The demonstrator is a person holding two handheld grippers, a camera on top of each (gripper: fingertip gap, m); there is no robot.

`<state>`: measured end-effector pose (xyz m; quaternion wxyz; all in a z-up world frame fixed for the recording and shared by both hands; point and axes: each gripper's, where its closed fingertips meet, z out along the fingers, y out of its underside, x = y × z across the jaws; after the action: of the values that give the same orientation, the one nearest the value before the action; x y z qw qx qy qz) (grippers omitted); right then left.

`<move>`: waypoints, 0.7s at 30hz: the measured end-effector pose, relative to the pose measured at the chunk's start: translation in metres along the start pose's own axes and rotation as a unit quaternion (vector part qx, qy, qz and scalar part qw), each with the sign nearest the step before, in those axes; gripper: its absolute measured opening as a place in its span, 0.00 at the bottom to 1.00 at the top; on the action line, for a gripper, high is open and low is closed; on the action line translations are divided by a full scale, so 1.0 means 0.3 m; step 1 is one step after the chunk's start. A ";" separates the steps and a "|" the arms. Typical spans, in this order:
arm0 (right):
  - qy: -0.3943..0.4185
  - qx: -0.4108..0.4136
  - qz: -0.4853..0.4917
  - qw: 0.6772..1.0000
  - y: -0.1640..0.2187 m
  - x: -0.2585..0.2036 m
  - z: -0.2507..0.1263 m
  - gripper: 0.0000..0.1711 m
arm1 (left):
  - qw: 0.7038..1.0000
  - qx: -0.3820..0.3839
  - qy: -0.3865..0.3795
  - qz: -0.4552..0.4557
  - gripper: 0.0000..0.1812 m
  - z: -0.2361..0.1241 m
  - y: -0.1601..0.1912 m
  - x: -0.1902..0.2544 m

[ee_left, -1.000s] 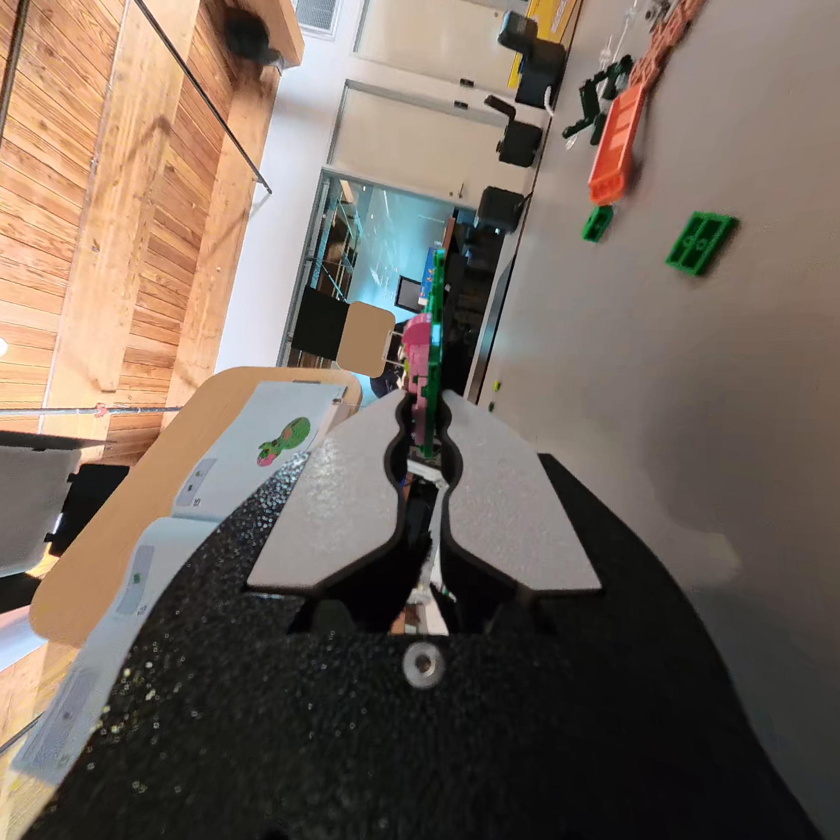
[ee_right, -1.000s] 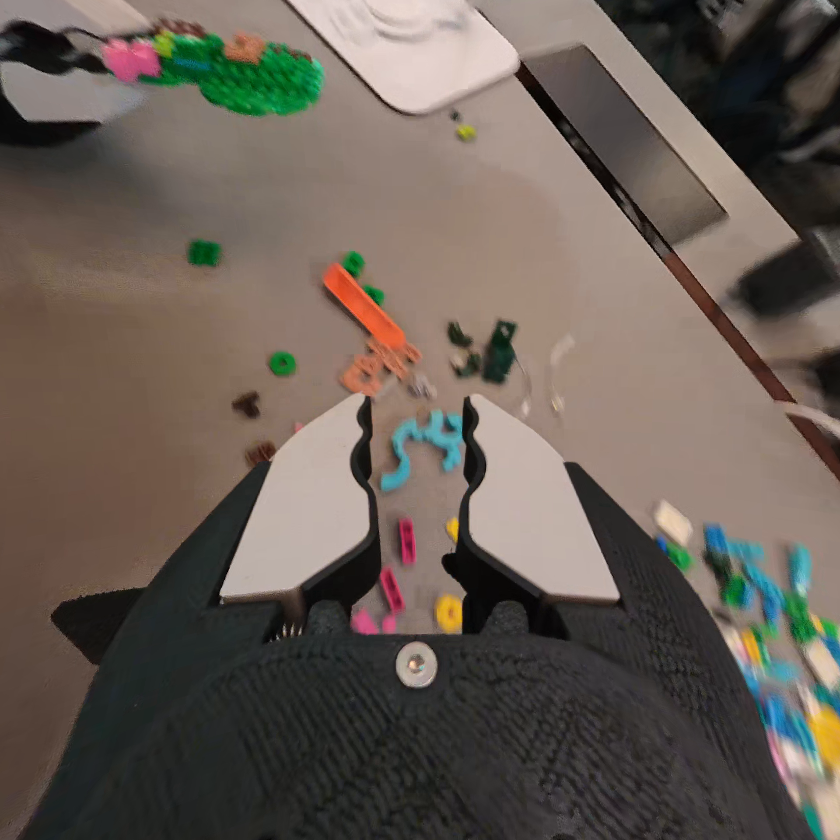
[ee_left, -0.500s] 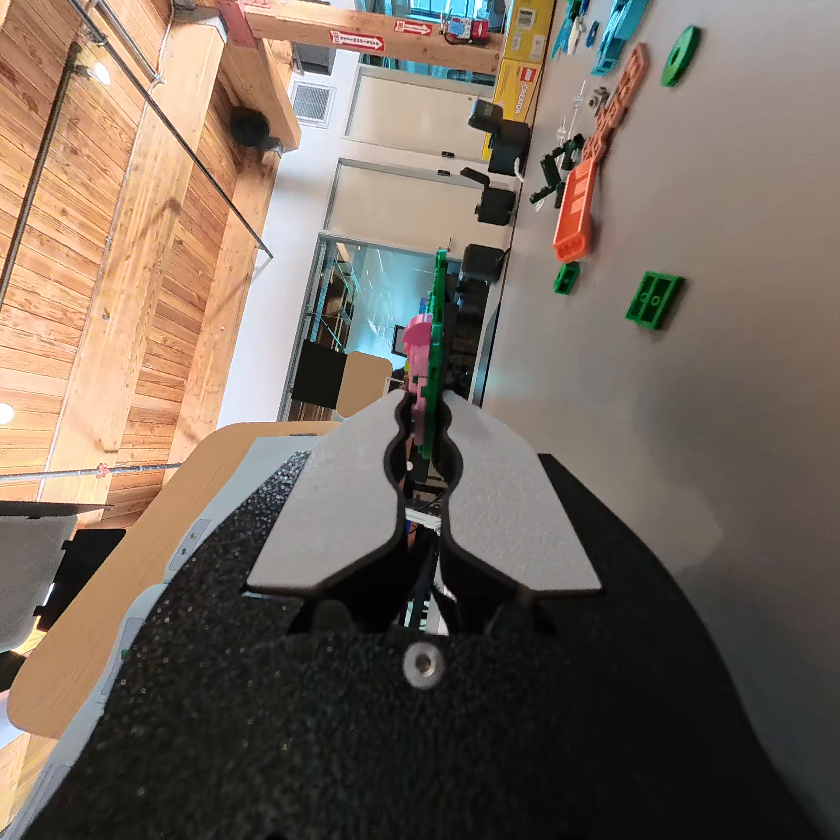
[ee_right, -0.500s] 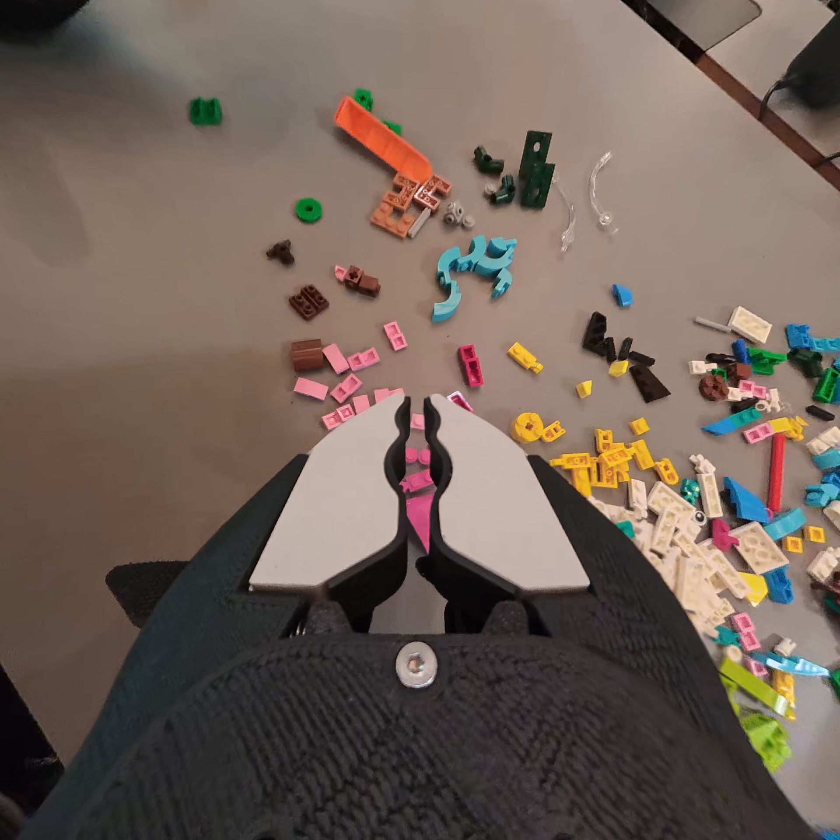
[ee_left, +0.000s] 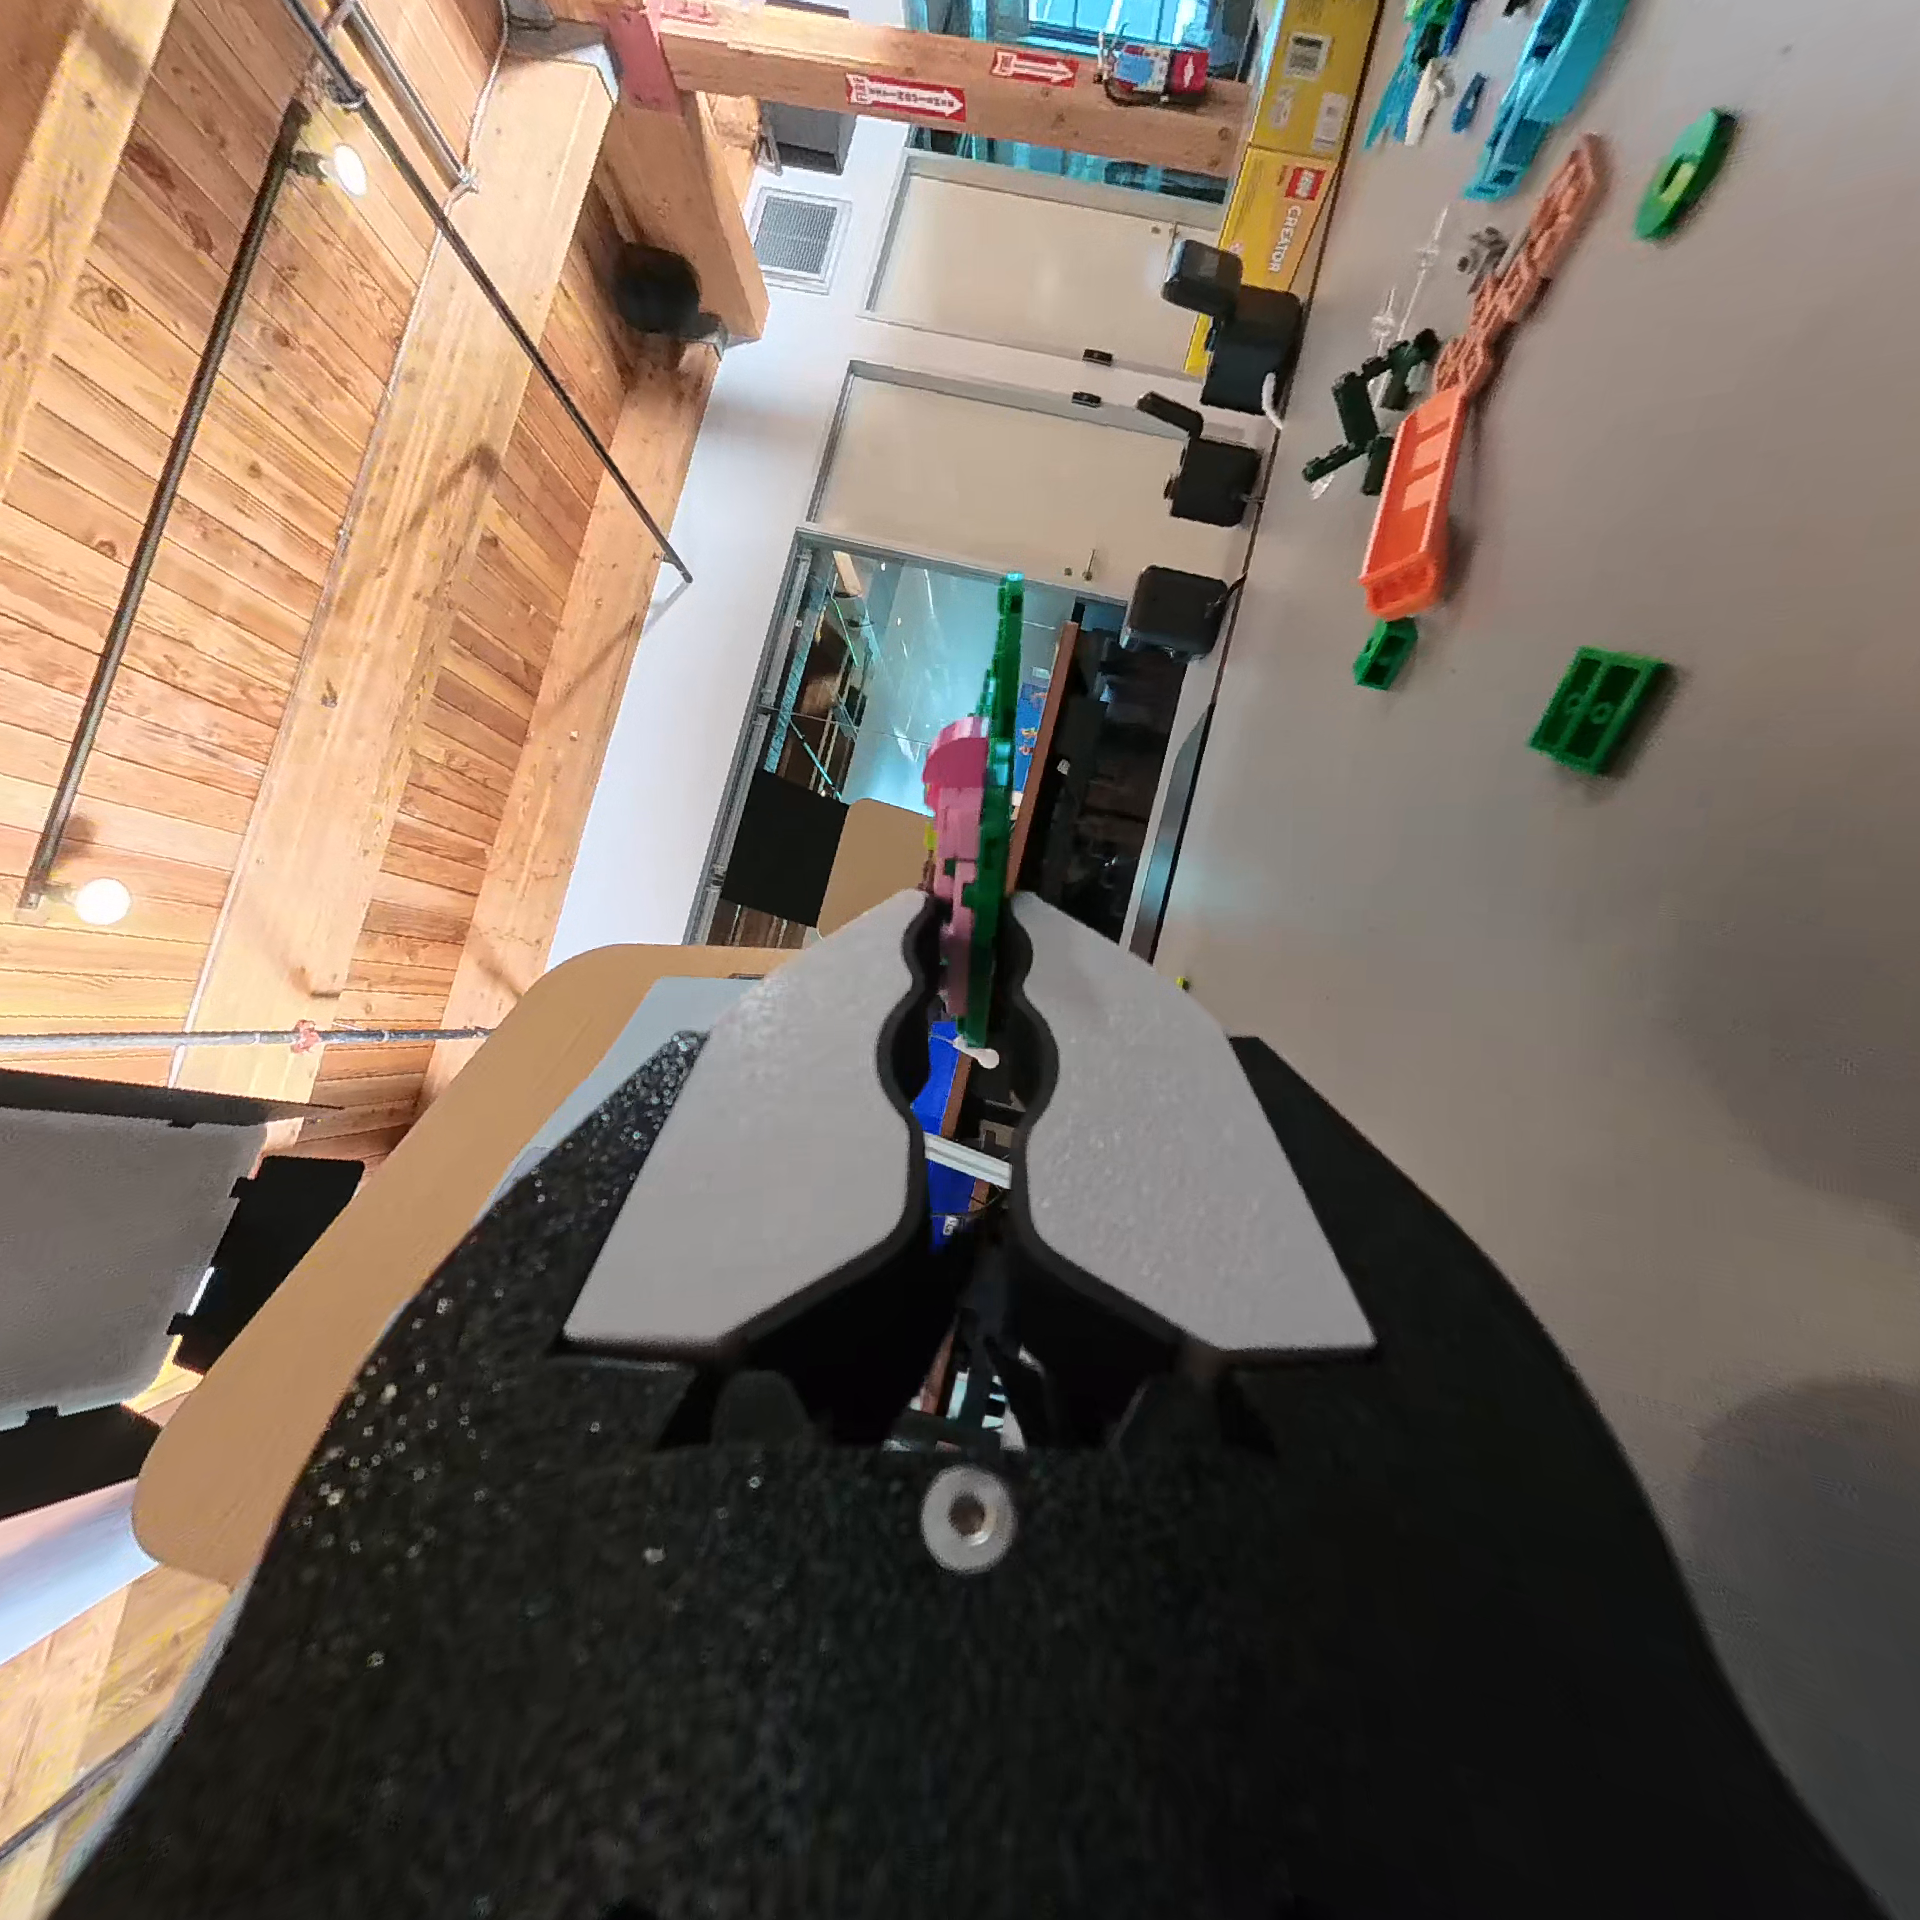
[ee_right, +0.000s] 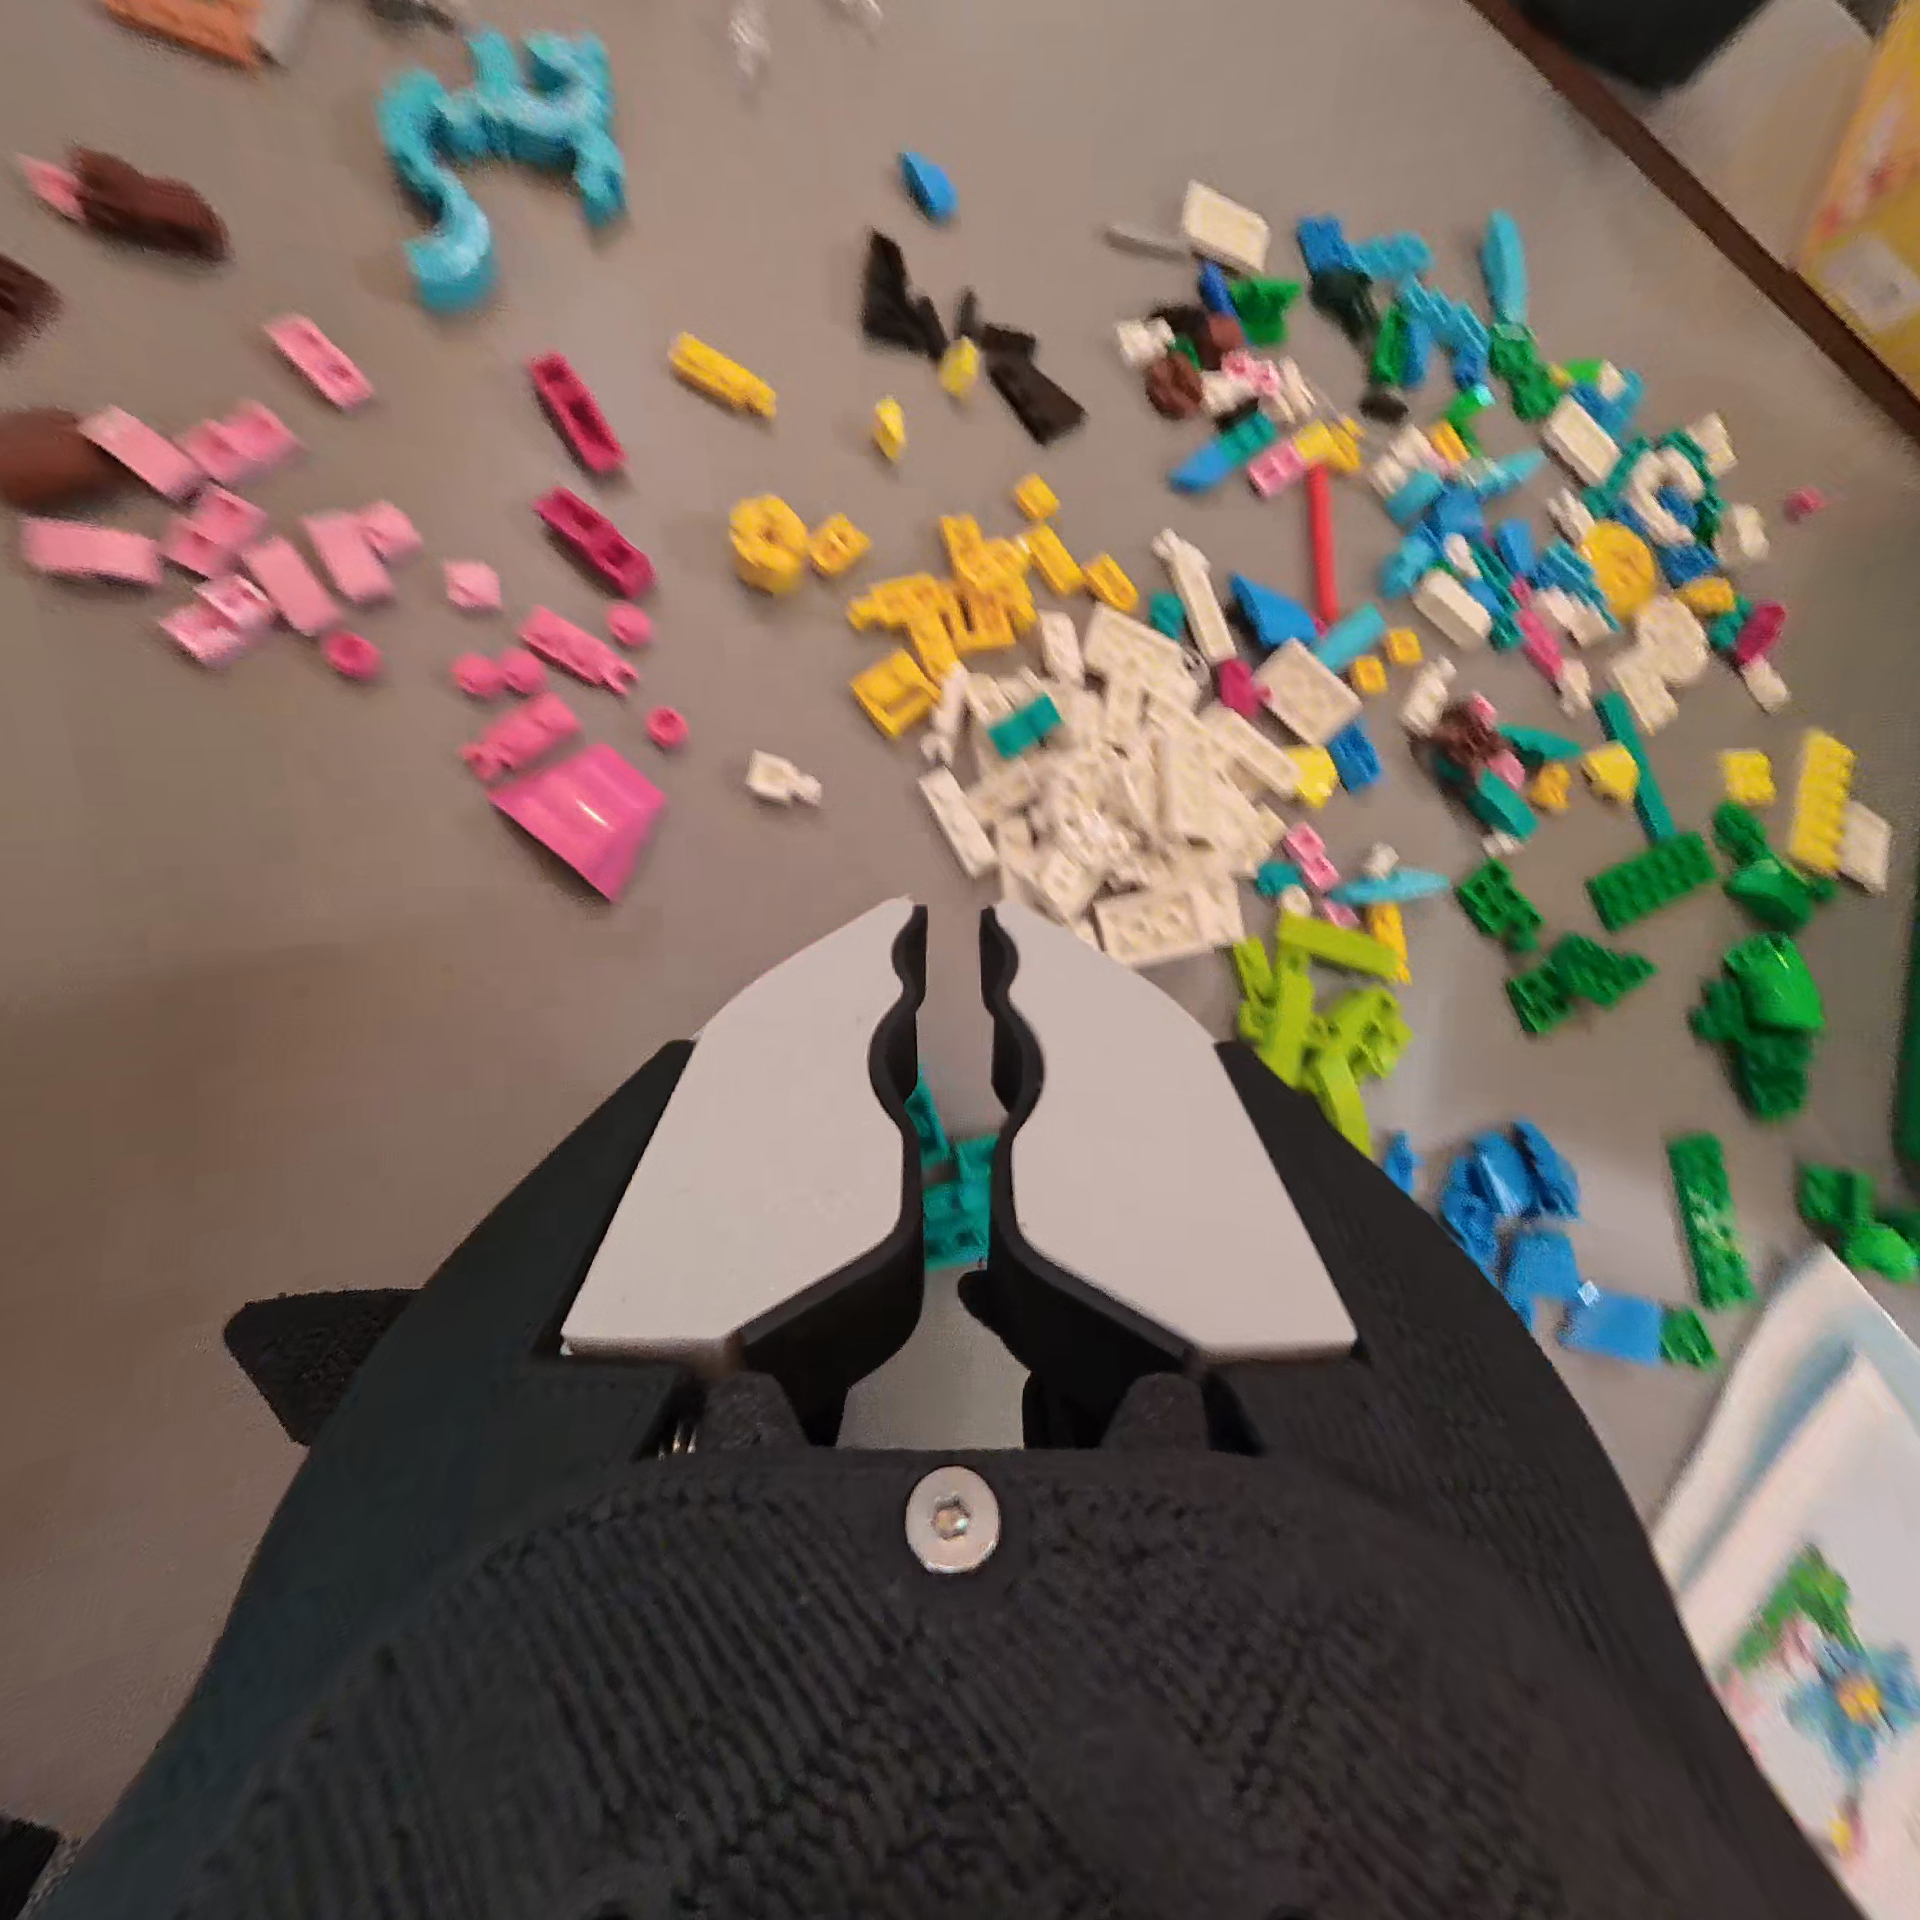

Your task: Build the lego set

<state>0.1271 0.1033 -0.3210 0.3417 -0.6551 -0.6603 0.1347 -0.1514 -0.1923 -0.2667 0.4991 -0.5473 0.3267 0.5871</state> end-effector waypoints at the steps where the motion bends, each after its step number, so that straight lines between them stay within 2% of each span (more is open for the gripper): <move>1: 0.011 -0.010 0.003 1.000 0.022 0.021 -0.008 0.05 | 1.000 0.000 0.002 0.005 0.05 0.000 0.000 0.005; 8: 0.047 -0.022 0.030 0.998 0.107 0.120 -0.049 0.04 | 1.000 -0.002 0.013 0.026 0.05 0.005 -0.002 0.032; 21: 0.082 0.006 0.070 0.994 0.131 0.277 -0.066 0.05 | 0.998 -0.028 0.027 0.040 0.05 0.022 0.030 0.065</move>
<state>0.1777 0.1817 -0.3082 0.3882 -0.7067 -0.5814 0.1085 -0.1601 -0.1843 -0.2858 0.4506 -0.5631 0.3450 0.6007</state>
